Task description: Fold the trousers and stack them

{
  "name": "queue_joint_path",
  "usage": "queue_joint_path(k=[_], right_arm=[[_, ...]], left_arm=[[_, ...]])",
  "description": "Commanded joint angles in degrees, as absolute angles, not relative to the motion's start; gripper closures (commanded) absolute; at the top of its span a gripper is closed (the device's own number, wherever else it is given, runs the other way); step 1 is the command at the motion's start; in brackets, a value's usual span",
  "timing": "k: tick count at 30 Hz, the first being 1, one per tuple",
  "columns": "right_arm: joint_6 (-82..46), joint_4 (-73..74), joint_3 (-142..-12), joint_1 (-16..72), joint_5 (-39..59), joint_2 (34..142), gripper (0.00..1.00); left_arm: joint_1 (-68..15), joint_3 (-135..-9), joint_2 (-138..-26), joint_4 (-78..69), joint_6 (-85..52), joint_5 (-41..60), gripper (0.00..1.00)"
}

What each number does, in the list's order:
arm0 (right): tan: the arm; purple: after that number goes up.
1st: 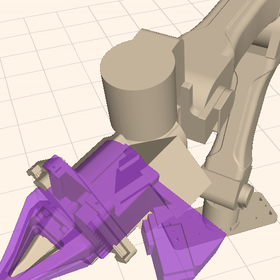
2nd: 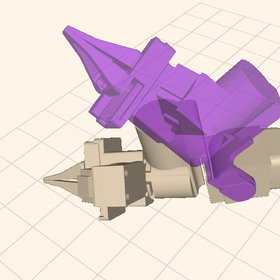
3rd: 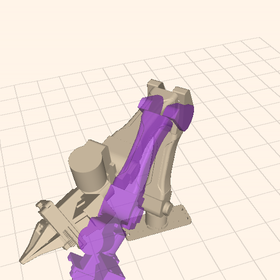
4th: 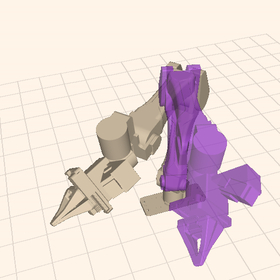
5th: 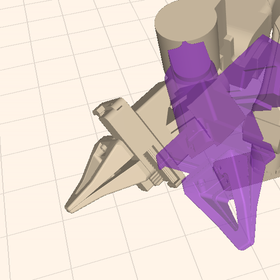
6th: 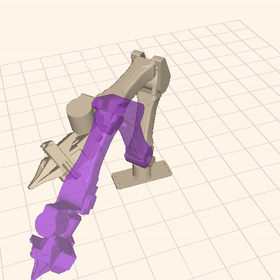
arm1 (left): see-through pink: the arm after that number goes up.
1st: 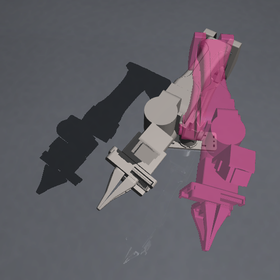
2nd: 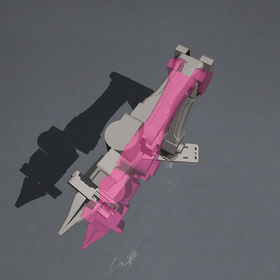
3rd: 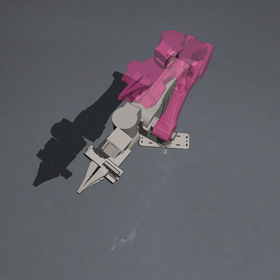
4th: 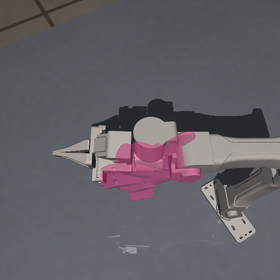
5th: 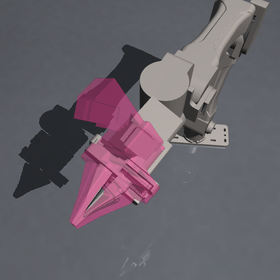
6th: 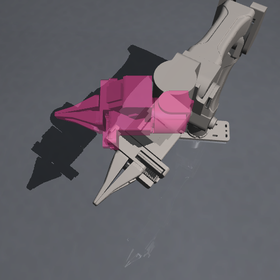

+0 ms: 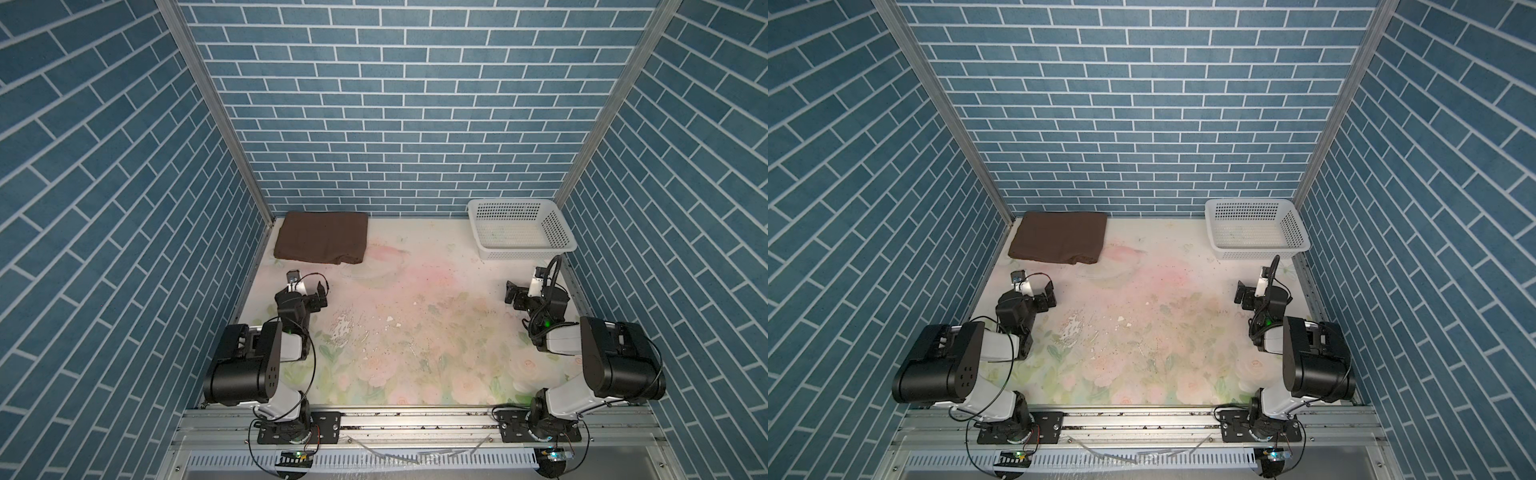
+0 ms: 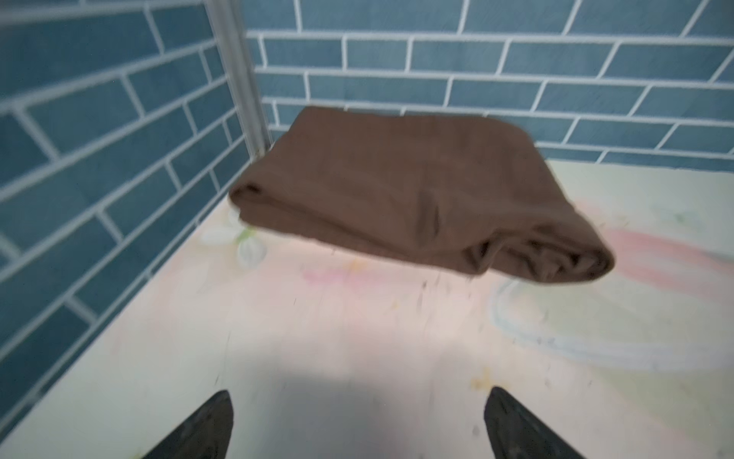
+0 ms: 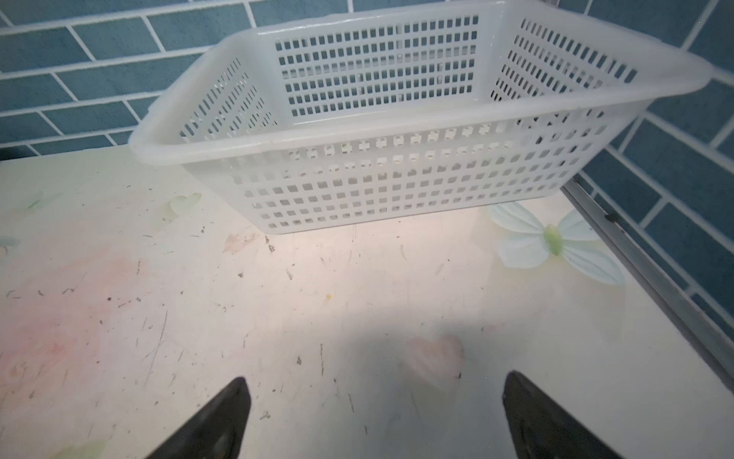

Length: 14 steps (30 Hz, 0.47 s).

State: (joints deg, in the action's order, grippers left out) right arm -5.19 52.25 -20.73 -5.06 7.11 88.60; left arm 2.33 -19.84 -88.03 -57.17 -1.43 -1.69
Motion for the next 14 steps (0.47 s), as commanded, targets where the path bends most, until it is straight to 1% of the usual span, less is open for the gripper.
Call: queue_joint_path(k=[1, 14], right_arm=[[-2.2, 50.1, -22.3, -5.3, 9.9, 88.3, 0.01], [-2.3, 49.9, -22.2, -5.3, 9.4, 88.4, 0.01]], left_arm=[[0.3, -21.7, -87.2, -49.9, 2.7, 0.5, 0.01], [0.4, -21.7, -87.3, -49.8, 2.6, 0.5, 0.01]])
